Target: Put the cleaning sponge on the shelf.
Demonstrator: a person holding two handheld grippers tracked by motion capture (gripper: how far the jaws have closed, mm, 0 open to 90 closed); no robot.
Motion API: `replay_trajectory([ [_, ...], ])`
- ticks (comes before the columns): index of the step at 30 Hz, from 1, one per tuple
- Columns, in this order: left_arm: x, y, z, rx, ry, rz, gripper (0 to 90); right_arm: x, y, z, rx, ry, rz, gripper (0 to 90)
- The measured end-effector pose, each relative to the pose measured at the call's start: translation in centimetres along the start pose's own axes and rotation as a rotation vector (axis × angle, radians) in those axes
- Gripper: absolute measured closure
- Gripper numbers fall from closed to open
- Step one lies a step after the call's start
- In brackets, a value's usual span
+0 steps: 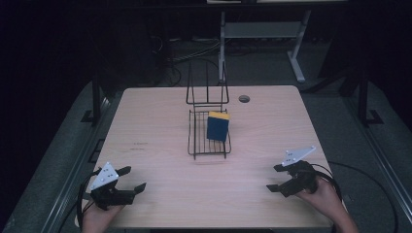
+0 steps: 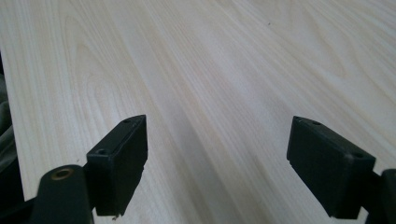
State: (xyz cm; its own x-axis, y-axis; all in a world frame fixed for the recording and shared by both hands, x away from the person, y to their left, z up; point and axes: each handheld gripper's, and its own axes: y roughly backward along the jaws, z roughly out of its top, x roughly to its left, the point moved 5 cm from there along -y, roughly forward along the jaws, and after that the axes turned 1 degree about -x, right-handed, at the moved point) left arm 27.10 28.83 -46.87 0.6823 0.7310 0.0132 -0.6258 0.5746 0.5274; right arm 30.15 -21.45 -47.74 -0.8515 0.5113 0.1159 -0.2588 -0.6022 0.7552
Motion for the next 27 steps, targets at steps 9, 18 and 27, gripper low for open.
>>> replay_trajectory([
  [9,0.0,0.0,0.0,-0.001,0.000,0.002,16.3,0.1,0.5,-1.2,-0.004,-0.016,-0.014,19.4],
  [18,-0.1,0.0,-0.1,0.001,0.001,0.004,16.2,0.5,0.9,-2.5,-0.011,-0.026,-0.027,19.5],
  [27,-0.1,-0.1,0.0,0.002,-0.001,0.002,16.2,1.2,1.1,-2.9,-0.021,-0.011,-0.027,19.3],
])
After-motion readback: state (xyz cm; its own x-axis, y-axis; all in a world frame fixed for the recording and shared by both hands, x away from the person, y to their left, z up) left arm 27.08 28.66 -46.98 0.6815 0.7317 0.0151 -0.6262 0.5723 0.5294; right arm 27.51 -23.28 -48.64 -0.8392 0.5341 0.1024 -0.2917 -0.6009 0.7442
